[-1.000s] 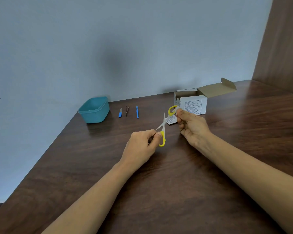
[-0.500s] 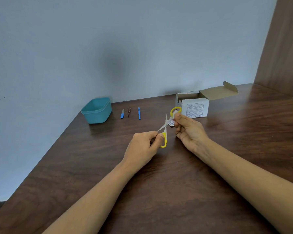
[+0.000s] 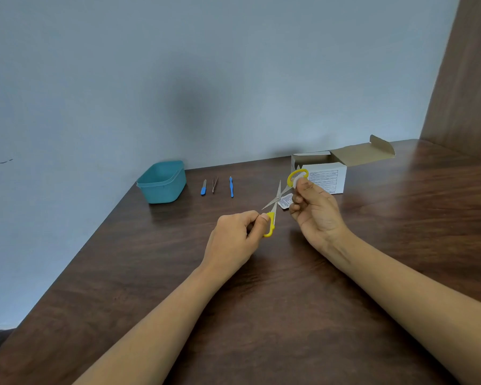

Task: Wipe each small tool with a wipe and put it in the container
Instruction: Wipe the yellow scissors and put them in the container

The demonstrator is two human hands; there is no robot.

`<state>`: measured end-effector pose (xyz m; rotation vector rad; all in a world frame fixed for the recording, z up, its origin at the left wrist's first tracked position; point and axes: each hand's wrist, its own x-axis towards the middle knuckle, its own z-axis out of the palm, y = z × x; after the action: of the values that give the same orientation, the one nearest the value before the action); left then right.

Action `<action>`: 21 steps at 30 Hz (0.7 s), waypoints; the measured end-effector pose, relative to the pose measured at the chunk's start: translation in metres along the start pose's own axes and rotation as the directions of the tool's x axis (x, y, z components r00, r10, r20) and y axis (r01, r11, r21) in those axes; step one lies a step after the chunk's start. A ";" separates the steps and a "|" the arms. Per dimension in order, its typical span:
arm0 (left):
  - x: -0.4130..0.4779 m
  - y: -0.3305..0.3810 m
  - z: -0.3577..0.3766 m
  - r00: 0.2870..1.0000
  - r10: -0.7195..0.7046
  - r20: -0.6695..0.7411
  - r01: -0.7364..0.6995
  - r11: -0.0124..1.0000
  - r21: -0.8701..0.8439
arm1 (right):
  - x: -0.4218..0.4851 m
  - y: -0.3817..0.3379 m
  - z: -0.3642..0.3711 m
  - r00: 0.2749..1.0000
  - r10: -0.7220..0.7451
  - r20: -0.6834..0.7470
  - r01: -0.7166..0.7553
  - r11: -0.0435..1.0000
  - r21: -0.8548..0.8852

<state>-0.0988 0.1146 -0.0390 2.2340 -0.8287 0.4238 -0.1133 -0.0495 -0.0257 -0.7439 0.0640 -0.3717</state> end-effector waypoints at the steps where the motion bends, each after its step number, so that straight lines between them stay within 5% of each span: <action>1: 0.000 0.000 0.000 1.000 0.001 -0.004 -0.001 1.000 0.006 | 0.000 0.000 -0.001 1.000 -0.007 0.005 0.007 1.000 0.003; 21: -0.002 -0.001 -0.005 0.983 -0.076 -0.169 0.111 0.971 0.211 | 0.004 -0.008 -0.005 0.997 0.076 0.031 -0.074 0.995 -0.061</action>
<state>-0.0995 0.1192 -0.0369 2.3926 -0.6140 0.6685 -0.1129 -0.0593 -0.0240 -0.8046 0.0720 -0.2868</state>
